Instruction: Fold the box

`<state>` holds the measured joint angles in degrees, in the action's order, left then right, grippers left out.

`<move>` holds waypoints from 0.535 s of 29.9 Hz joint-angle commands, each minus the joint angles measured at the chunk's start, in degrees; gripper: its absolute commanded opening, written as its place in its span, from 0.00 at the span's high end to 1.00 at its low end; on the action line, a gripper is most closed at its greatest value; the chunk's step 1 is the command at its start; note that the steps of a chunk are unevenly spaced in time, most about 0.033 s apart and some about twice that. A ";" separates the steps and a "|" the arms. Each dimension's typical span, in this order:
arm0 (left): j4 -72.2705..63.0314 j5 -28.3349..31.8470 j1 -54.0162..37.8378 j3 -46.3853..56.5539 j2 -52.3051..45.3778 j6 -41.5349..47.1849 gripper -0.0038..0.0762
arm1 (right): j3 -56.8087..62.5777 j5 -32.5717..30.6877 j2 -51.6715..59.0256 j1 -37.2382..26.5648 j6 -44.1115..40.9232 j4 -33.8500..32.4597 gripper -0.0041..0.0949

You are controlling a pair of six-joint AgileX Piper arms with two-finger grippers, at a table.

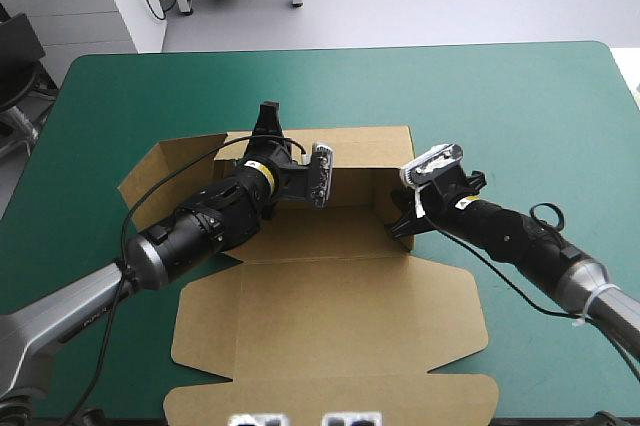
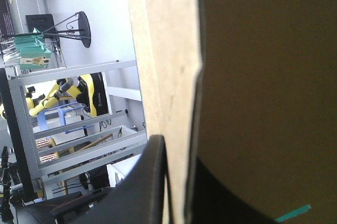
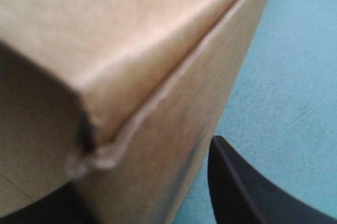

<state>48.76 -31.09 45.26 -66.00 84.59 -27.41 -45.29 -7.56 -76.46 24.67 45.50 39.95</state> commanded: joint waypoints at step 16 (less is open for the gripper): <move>-1.05 -0.17 0.16 -1.04 -1.76 0.95 0.96 | -2.05 2.38 2.15 3.60 -3.41 -1.27 0.97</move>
<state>48.66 -32.78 45.16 -66.00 84.30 -26.92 -45.29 -4.26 -78.03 27.20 41.87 38.61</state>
